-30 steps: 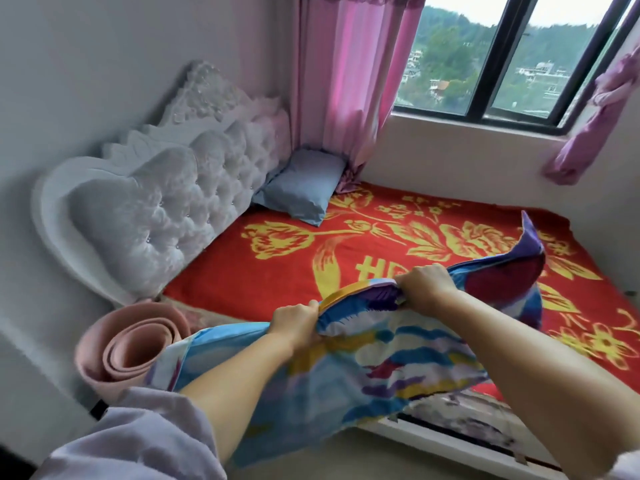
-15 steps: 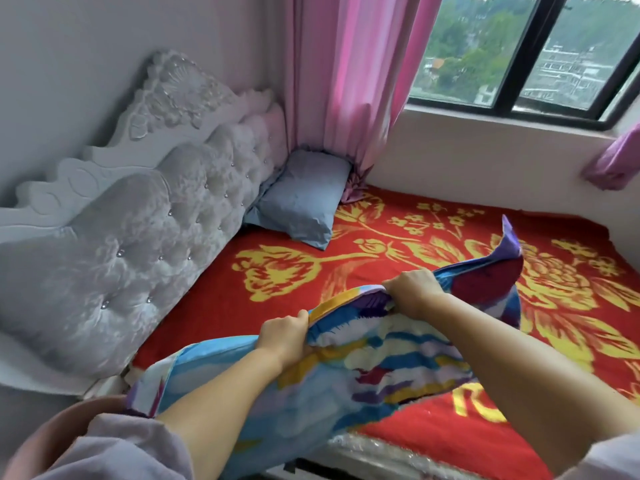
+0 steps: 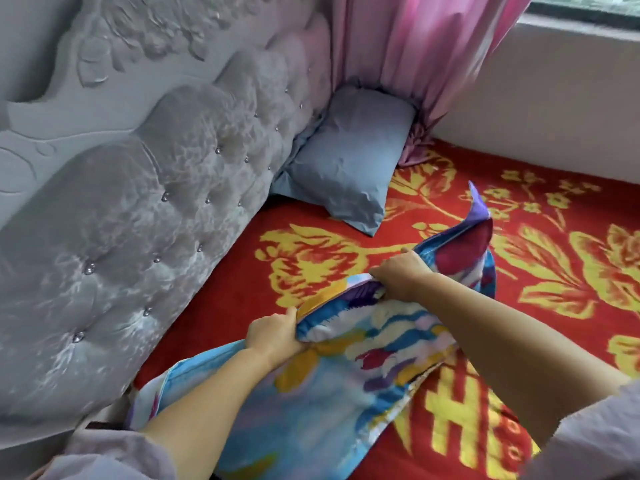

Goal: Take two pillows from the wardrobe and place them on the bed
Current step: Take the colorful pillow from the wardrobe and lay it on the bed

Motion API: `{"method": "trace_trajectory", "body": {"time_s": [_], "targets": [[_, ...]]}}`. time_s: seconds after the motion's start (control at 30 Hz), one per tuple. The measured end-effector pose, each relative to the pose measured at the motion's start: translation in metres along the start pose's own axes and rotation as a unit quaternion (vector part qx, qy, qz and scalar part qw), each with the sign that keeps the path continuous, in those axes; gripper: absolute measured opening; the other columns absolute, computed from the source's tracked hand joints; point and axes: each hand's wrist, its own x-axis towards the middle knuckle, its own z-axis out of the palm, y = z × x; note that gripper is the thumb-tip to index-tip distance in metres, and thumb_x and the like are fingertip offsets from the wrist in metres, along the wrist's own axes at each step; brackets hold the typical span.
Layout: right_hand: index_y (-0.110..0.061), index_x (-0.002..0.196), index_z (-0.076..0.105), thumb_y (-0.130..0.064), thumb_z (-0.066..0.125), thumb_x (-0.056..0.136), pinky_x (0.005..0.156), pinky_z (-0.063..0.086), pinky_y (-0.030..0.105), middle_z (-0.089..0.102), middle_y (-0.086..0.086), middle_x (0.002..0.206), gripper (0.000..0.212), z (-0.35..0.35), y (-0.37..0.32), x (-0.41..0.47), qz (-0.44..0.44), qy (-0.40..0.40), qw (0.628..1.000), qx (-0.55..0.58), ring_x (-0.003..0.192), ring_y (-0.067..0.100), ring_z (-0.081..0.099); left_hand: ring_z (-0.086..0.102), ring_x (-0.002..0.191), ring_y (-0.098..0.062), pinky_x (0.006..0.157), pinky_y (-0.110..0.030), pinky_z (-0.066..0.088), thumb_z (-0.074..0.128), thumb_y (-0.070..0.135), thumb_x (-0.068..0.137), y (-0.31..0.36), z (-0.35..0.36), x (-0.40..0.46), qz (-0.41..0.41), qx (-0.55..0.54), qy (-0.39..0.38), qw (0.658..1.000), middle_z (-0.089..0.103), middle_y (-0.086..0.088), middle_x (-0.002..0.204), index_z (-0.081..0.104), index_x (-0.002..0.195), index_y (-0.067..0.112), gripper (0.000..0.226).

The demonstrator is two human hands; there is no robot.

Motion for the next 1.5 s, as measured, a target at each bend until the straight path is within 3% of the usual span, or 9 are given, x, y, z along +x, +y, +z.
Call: {"method": "trace_trajectory", "body": {"time_s": [0.2,0.43,0.53,0.6,0.7,0.83,1.07,1.33,1.5], "targets": [[-0.026,0.147,0.026,-0.032,0.051,0.092,0.113,0.020,0.044,0.031,0.000,0.153,0.061,0.070,-0.035,0.098,0.092,0.101,0.977,0.164,0.142,0.020,0.025,0.062,0.099,-0.031,0.072,-0.039,0.043,0.057,0.070,0.072,-0.080,0.040,0.078,-0.023,0.031,-0.032,0.999,0.064,-0.008,0.105,0.043,0.099,0.012,0.066],[-0.026,0.152,0.009,-0.030,0.052,0.093,0.116,0.018,0.047,0.010,-0.001,0.161,0.073,0.196,-0.136,0.089,0.267,-0.034,0.888,0.374,0.147,0.017,0.013,0.047,0.119,-0.040,0.097,-0.047,0.042,0.055,0.051,0.085,-0.149,0.094,0.158,-0.060,-0.001,-0.199,0.978,0.048,-0.022,0.129,0.040,0.128,0.006,0.063],[-0.012,0.151,0.019,-0.034,0.061,0.089,0.112,0.026,0.043,0.021,0.012,0.158,0.078,0.241,-0.156,0.044,0.504,0.043,0.739,0.445,0.144,0.026,0.023,0.037,0.128,-0.041,0.103,-0.048,0.035,0.051,0.052,0.087,-0.152,0.109,0.185,-0.056,-0.007,-0.192,0.980,0.034,-0.021,0.142,0.023,0.143,0.010,0.075],[-0.005,0.150,0.015,-0.038,0.063,0.088,0.115,0.023,0.043,0.024,0.019,0.155,0.086,0.261,-0.160,0.028,0.642,0.042,0.547,0.535,0.143,0.032,0.021,0.036,0.132,-0.037,0.106,-0.047,0.034,0.053,0.055,0.085,-0.145,0.119,0.201,-0.070,-0.061,-0.200,0.975,0.033,-0.018,0.146,0.016,0.147,0.011,0.085],[0.003,0.137,0.042,-0.027,0.062,0.091,0.100,0.042,0.017,0.048,0.025,0.138,0.058,0.270,-0.162,0.034,0.666,0.086,0.356,0.650,0.122,0.027,0.050,0.050,0.122,-0.032,0.101,-0.039,0.040,0.067,0.056,0.074,-0.131,0.127,0.220,-0.140,-0.221,-0.220,0.940,0.050,-0.015,0.136,0.030,0.139,0.011,0.088],[0.008,0.109,0.059,-0.016,0.065,0.089,0.044,0.034,-0.001,0.063,0.016,0.096,0.032,0.249,-0.158,0.050,0.682,0.195,0.346,0.614,0.086,0.020,0.055,0.060,0.101,-0.024,0.084,-0.034,0.044,0.072,0.048,0.073,-0.122,0.115,0.222,-0.102,-0.310,-0.170,0.930,0.065,-0.003,0.108,0.056,0.111,0.019,0.051],[-0.012,0.121,0.049,-0.030,0.065,0.088,0.088,0.041,0.033,0.059,0.001,0.110,0.041,0.191,-0.117,0.112,0.575,0.222,0.413,0.670,0.109,0.022,0.056,0.050,0.061,-0.011,0.058,-0.028,0.042,0.071,0.029,0.082,-0.185,0.069,0.213,-0.128,-0.418,0.033,0.899,0.056,0.008,0.065,0.059,0.084,0.017,0.017],[-0.020,0.149,0.023,-0.024,0.062,0.088,0.110,0.035,0.043,0.046,0.011,0.142,0.072,0.191,-0.090,0.218,0.445,0.137,0.557,0.688,0.131,0.028,0.044,0.058,0.075,-0.038,0.067,-0.038,0.041,0.067,0.041,0.082,-0.249,0.085,0.261,-0.249,-0.364,0.045,0.896,0.057,-0.009,0.074,0.051,0.090,0.009,0.037],[-0.024,0.152,0.005,-0.012,0.063,0.088,0.102,0.035,0.026,0.035,0.009,0.150,0.087,0.215,-0.100,0.204,0.365,0.017,0.638,0.678,0.134,0.023,0.038,0.050,0.114,-0.044,0.092,-0.048,0.041,0.059,0.037,0.088,-0.253,0.103,0.254,-0.289,-0.182,-0.008,0.940,0.051,-0.031,0.124,0.043,0.119,0.000,0.051]]}}
